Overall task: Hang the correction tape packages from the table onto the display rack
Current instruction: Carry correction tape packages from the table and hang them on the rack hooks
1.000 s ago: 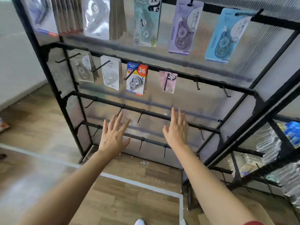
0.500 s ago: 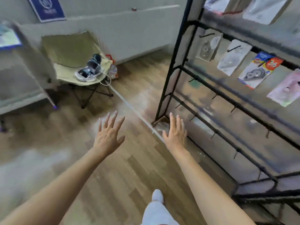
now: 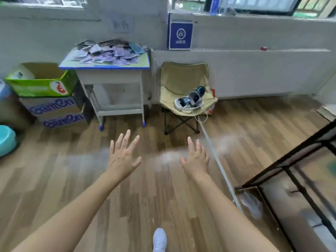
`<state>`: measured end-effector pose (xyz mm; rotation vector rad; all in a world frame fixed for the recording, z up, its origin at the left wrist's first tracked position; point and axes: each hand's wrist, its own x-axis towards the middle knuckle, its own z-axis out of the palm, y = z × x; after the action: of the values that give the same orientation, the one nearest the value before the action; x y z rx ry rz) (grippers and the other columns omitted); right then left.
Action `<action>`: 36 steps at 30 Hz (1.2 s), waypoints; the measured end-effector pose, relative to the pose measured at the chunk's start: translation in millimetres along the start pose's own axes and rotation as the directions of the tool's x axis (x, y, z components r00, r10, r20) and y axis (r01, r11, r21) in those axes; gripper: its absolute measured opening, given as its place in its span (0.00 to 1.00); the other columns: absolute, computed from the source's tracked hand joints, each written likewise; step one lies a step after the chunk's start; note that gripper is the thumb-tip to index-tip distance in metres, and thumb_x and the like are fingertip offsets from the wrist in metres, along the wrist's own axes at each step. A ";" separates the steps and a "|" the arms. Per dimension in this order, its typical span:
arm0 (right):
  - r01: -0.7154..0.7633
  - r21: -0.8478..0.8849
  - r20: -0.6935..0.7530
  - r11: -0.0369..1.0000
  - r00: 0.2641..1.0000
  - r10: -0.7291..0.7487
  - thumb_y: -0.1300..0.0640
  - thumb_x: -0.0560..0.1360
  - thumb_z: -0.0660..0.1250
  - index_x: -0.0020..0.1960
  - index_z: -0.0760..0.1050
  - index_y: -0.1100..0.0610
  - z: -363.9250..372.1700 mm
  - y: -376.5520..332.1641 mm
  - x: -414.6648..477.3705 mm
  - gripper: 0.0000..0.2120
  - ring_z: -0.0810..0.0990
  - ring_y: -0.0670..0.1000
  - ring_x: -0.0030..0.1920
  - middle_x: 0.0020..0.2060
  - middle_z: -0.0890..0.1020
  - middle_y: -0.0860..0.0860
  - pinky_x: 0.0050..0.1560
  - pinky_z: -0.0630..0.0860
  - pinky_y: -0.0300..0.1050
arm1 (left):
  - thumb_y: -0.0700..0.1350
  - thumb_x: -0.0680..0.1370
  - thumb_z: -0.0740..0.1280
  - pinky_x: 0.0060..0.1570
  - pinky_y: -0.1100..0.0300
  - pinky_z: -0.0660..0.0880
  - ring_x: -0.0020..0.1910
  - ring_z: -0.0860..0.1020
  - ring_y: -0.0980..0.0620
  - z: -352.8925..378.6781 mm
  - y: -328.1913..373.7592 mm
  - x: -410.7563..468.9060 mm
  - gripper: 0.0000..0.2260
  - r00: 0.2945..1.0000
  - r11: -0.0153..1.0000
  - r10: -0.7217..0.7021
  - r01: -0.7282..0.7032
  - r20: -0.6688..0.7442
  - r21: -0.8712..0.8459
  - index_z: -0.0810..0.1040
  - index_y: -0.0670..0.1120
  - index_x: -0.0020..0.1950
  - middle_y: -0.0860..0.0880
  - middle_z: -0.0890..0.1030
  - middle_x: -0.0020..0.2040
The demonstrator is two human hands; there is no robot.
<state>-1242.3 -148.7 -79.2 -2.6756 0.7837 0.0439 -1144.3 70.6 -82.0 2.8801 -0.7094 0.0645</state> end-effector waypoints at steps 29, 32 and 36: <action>0.188 -0.049 -0.021 0.981 0.982 -0.189 0.46 0.79 0.58 0.78 0.42 0.48 35.9 -402.1 493.2 0.34 0.52 0.56 0.76 0.77 0.50 0.55 0.72 0.52 0.52 | 0.56 0.79 0.60 0.73 0.50 0.39 0.77 0.41 0.48 -45.3 -334.0 489.4 0.34 0.978 0.978 -0.187 0.177 -0.092 -0.110 0.42 0.57 0.77 0.50 0.39 0.78; 0.195 -0.048 -0.015 0.980 0.981 -0.196 0.46 0.79 0.58 0.78 0.42 0.49 44.5 -433.1 542.7 0.35 0.52 0.56 0.76 0.77 0.50 0.55 0.72 0.53 0.52 | 0.56 0.79 0.60 0.73 0.50 0.40 0.77 0.42 0.48 -42.2 -364.1 538.4 0.34 0.979 0.979 -0.184 0.174 -0.087 -0.108 0.42 0.56 0.77 0.50 0.39 0.78; 0.228 -0.057 -0.026 0.972 0.973 -0.230 0.46 0.79 0.58 0.78 0.43 0.50 55.3 -476.3 619.6 0.34 0.53 0.56 0.75 0.76 0.52 0.56 0.71 0.54 0.52 | 0.58 0.79 0.58 0.73 0.49 0.43 0.77 0.43 0.47 -36.4 -403.1 612.1 0.34 0.976 0.977 -0.207 0.202 -0.073 -0.065 0.42 0.55 0.78 0.49 0.40 0.78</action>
<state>-462.6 -76.3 -55.4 -2.8063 0.4838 -0.0364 -415.0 148.7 -59.0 2.8592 -0.3905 0.1290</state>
